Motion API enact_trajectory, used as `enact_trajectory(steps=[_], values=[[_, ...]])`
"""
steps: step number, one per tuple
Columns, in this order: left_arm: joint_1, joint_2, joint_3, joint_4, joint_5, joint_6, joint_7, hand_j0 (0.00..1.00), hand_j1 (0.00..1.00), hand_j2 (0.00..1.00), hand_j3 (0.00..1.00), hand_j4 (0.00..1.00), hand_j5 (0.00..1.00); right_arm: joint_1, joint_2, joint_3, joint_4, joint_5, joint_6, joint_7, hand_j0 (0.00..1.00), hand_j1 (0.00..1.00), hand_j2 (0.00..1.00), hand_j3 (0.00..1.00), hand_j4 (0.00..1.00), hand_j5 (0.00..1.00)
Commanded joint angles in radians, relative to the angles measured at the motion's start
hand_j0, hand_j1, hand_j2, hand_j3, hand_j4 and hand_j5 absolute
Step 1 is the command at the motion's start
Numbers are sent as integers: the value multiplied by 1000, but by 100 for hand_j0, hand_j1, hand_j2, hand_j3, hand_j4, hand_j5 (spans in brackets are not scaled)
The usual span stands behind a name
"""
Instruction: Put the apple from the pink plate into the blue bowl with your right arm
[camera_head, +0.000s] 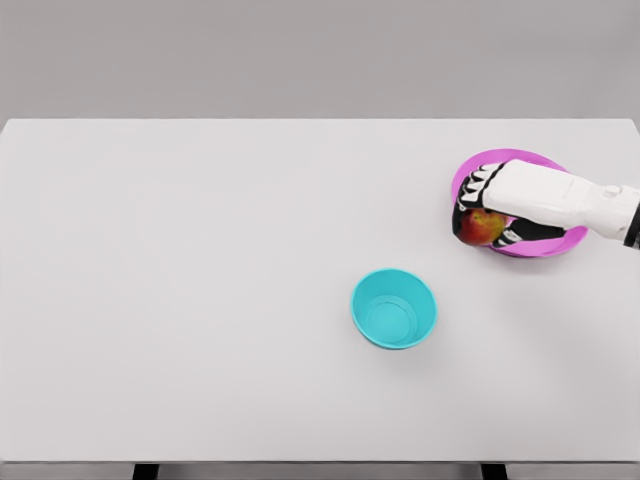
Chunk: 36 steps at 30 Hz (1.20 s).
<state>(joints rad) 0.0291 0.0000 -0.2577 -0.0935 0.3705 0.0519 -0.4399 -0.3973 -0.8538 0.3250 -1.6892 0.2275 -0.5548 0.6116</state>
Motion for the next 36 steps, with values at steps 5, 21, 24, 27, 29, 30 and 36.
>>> enact_trajectory(steps=[5,21,24,27,29,30,36], values=[[0,0,0,0,1,0,-2,100,100,100,100,100,100,-2,32,32,-10,-10,-54,-1,44,44,44,44,44,44],[0,0,0,0,1,0,0,100,100,100,100,100,100,-14,93,160,-15,-22,-56,-1,45,45,45,45,45,45],[0,0,0,0,1,0,0,100,100,100,100,100,100,-11,93,163,-15,-22,-56,-1,45,45,45,45,45,45],[0,0,0,0,1,0,0,100,100,100,100,100,100,-8,95,164,-14,-22,-56,-1,45,45,45,45,45,45],[0,0,0,0,1,0,0,100,100,100,100,100,100,-12,95,187,-14,-20,-56,-1,45,45,45,45,45,45],[0,0,0,0,1,0,0,100,100,100,100,100,100,-14,96,189,-14,-20,-56,-1,45,45,45,45,45,45],[0,0,0,0,1,0,0,100,100,100,100,100,100,-17,107,212,-15,-20,-56,-1,46,46,46,46,46,46]])
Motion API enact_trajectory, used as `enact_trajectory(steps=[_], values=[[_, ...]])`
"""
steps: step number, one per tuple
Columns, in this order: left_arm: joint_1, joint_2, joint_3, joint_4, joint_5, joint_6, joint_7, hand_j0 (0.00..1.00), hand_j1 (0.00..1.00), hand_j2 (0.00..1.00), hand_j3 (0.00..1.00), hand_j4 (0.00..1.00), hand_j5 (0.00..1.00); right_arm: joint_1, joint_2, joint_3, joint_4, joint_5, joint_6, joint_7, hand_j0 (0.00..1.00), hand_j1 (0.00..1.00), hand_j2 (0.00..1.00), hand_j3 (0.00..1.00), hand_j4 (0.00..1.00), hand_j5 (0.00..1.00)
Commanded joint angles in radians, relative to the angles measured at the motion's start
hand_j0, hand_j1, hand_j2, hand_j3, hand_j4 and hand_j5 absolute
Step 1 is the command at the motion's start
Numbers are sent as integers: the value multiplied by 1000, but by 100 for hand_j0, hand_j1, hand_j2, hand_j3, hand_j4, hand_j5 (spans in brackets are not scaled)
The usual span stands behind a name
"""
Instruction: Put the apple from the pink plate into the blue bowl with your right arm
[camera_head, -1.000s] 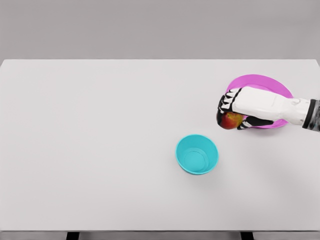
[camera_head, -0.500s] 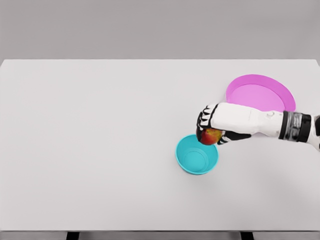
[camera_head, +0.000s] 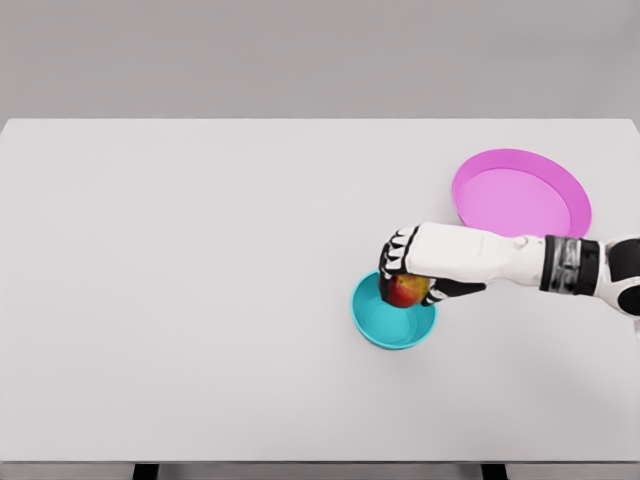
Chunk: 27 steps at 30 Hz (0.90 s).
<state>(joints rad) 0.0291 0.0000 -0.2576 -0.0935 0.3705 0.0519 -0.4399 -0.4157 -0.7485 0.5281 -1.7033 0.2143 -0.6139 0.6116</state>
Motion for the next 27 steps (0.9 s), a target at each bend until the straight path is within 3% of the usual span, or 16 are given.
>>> enact_trajectory(steps=[1,4,5,7,10,13,16,27], values=[[-2,0,0,0,1,0,0,100,100,100,100,100,100,0,0,9,-1,-7,3,-1,46,46,46,46,46,46],[-2,0,0,0,1,0,0,100,100,100,100,100,100,0,1,9,-3,-7,3,-1,48,48,48,48,48,48],[0,0,0,0,1,0,0,100,100,100,100,100,100,-3,0,9,-4,-6,3,-1,54,54,54,54,54,54],[-2,0,0,0,1,0,0,100,100,100,100,100,100,-3,-2,7,-6,-6,3,-1,82,82,82,82,82,82],[0,0,0,0,1,0,0,100,100,100,100,100,100,-3,-6,4,-7,-4,3,-1,92,92,92,92,92,92],[0,0,0,0,1,0,0,100,100,100,100,100,100,-3,-14,0,-9,-4,3,-1,92,92,92,92,92,92],[-2,0,0,0,1,0,0,100,100,100,100,100,100,-3,-31,-16,-13,-6,3,-1,100,100,100,100,100,100],[0,0,-3,-5,1,2,-2,100,100,100,100,100,100,-3,-86,-96,-19,-6,3,-1,100,100,100,100,100,100]])
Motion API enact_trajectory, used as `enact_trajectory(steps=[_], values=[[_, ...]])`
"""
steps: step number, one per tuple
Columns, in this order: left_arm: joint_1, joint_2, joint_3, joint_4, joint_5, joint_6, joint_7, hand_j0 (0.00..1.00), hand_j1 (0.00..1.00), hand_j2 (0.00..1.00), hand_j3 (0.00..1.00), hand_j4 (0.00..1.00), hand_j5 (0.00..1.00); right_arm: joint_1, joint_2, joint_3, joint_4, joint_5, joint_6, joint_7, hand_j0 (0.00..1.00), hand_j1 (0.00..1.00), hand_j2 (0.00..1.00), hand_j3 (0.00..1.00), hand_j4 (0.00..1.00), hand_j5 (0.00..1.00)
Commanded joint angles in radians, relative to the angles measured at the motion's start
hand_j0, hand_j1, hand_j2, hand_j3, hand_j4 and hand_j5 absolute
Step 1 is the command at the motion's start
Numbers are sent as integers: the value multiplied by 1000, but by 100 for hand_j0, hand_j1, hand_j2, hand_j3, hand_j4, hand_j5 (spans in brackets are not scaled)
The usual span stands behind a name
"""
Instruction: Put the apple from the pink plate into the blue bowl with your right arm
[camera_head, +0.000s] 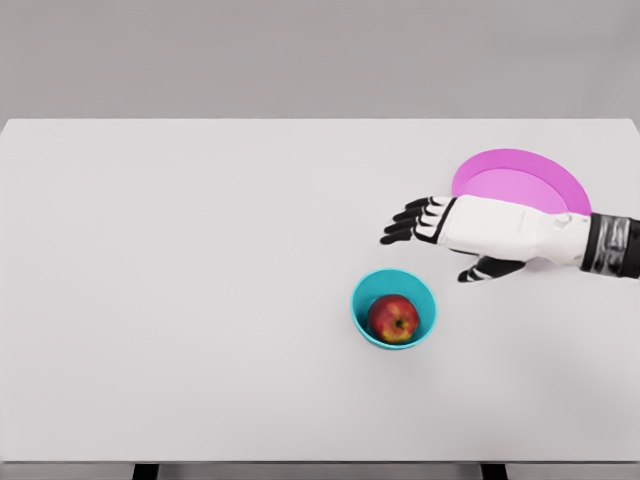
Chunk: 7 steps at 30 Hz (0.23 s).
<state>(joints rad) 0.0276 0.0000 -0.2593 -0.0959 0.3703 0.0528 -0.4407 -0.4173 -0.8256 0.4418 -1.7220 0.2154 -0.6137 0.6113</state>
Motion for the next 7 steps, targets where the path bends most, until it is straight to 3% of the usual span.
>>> enact_trajectory(steps=[1,7], values=[[0,0,2,-1,1,-1,-1,100,100,100,100,100,100,0,-10,-9,-1,-7,3,0,100,100,100,100,100,100],[-2,0,3,1,1,-2,0,100,100,100,100,100,100,3,-17,-11,-1,-7,3,0,100,100,100,100,100,100]])
